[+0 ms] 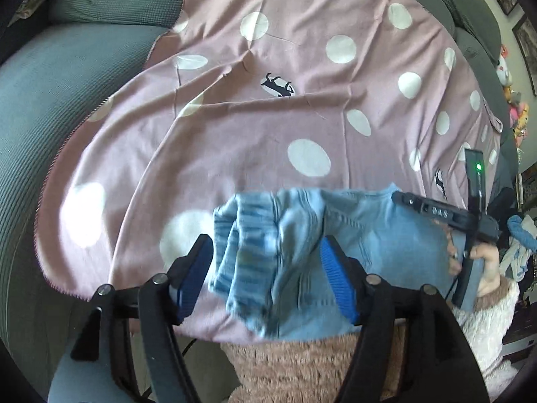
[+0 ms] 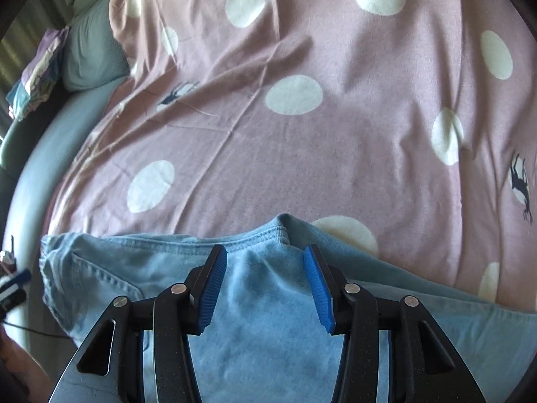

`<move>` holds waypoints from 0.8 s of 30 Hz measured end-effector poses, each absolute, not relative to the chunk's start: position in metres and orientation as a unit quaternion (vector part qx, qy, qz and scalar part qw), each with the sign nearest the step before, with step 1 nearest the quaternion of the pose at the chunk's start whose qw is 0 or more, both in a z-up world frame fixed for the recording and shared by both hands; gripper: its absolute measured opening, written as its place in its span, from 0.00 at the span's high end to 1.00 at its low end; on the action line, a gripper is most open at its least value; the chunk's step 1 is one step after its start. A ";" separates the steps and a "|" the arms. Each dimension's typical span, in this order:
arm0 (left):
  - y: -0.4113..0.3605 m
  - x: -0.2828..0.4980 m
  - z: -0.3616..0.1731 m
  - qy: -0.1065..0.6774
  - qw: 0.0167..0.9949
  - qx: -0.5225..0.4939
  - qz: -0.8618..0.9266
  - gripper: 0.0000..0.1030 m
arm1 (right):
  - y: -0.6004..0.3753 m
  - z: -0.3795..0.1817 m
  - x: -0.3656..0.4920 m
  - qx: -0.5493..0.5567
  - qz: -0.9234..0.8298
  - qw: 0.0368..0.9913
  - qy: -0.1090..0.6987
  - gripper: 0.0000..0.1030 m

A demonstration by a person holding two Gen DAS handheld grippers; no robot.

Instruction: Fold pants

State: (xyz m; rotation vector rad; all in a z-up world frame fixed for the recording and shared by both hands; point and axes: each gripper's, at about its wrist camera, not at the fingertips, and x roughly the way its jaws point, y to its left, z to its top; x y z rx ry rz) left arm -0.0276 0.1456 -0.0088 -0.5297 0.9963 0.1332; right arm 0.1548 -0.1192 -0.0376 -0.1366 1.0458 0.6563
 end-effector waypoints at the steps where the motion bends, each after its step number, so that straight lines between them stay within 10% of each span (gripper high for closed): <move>1: 0.147 -0.018 -0.015 0.479 0.838 -0.253 0.061 0.37 | -0.120 -0.038 0.155 -0.064 0.309 0.811 0.492 0.54; 8: 0.161 -0.005 -0.048 0.488 0.818 -0.302 0.037 0.66 | -0.126 -0.046 0.163 -0.058 0.322 0.802 0.500 0.54; 14: 0.158 -0.005 -0.048 0.490 0.822 -0.283 0.063 0.67 | -0.120 -0.049 0.163 -0.069 0.320 0.812 0.482 0.91; 24: 0.150 0.006 -0.052 0.493 0.836 -0.217 0.109 0.60 | -0.113 -0.059 0.184 -0.046 0.292 0.824 0.484 0.96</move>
